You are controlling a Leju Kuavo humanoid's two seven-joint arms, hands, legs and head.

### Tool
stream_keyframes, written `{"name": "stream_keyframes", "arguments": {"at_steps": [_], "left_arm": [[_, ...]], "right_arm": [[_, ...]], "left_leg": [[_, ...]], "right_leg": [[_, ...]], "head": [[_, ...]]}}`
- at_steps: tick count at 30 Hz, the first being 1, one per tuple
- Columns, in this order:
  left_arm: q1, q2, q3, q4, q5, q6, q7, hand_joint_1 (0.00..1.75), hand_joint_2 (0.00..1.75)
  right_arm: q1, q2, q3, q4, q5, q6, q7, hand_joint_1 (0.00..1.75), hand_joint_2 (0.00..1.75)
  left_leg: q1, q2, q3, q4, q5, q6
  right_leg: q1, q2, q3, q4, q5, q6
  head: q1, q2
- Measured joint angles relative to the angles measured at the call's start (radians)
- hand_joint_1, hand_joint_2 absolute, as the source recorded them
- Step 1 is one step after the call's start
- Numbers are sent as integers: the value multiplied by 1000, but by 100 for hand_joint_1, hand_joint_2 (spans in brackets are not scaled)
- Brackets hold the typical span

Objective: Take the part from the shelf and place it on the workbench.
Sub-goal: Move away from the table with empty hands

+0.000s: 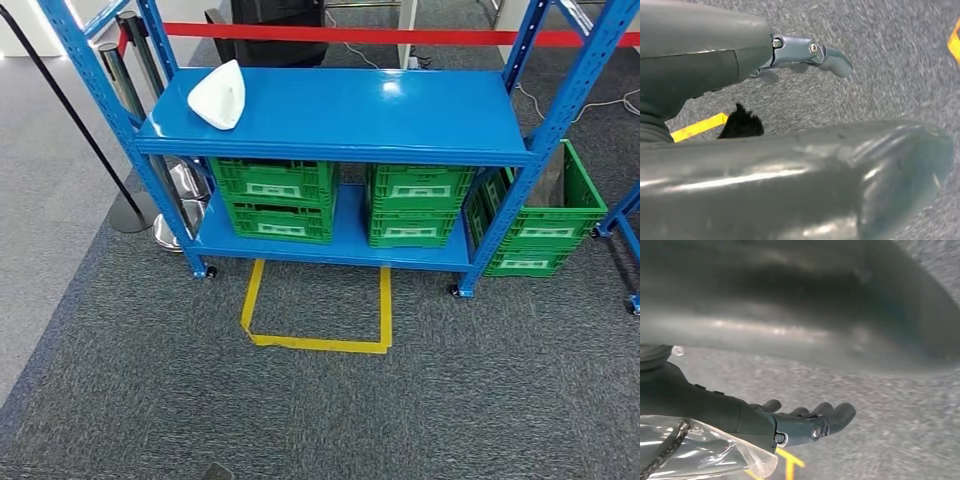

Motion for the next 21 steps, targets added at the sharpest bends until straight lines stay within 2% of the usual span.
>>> {"name": "stream_keyframes", "arguments": {"at_steps": [1, 2, 3, 6, 8, 9, 11, 13, 21], "left_arm": [[0, 0, 1, 0, 20, 14, 0, 0, 0], [0, 0, 1, 1, 46, 32, 1, 0, 0], [1, 0, -2, 1, 73, 52, 3, 0, 0], [4, 0, -15, 1, 124, 99, 14, 0, 0], [5, -1, -25, 1, 129, 109, 18, 0, 0], [6, -2, -28, 1, 128, 109, 17, 0, 0], [5, -2, -30, 1, 128, 102, 19, 0, 0], [5, -2, -31, 1, 128, 95, 23, 0, 0], [5, -2, -34, 1, 138, 115, 30, 0, 0]], "right_arm": [[-1, 0, 0, 6, -4, -7, -24, 0, 0], [-1, 0, 0, 11, -8, -16, -47, 0, 0], [-1, 0, 0, 16, -12, -23, -69, 0, 0], [-2, 0, -1, 26, -22, -38, -114, 0, 0], [-2, 0, -2, 30, -25, -43, -126, 0, 0], [-3, 0, -2, 31, -25, -45, -130, 0, 0], [-4, -1, -2, 35, -22, -50, -133, 0, 0], [-6, -1, -2, 39, -17, -56, -135, 0, 0], [-12, -2, -3, 50, -13, -73, -147, 0, 0]], "left_leg": [[0, 0, 0, -1, 3, 13], [0, -1, 0, -2, 4, 21], [0, -1, 0, -2, 6, 25], [2, -1, 0, -3, 9, 26], [4, -1, 0, -4, 10, 18], [5, -1, 0, -5, 9, 8], [9, -1, 1, -8, 8, -21], [11, -1, 1, -8, 7, -38], [5, -1, 0, -5, 6, -38]], "right_leg": [[1, 0, 0, 0, 0, 0], [2, -1, 0, 0, 0, -1], [4, -1, 0, 1, -1, -2], [9, -1, 0, 2, -2, -11], [11, -1, 0, 3, -3, -14], [13, -1, 0, 3, -4, -15], [15, -1, -1, 5, -5, -16], [15, -1, -2, 6, -5, -17], [10, -1, -2, 5, -3, -18]], "head": [[0, 0], [0, 0], [0, 0], [0, 0], [0, 0], [0, 0], [0, 0], [1, 0], [1, 0]]}}
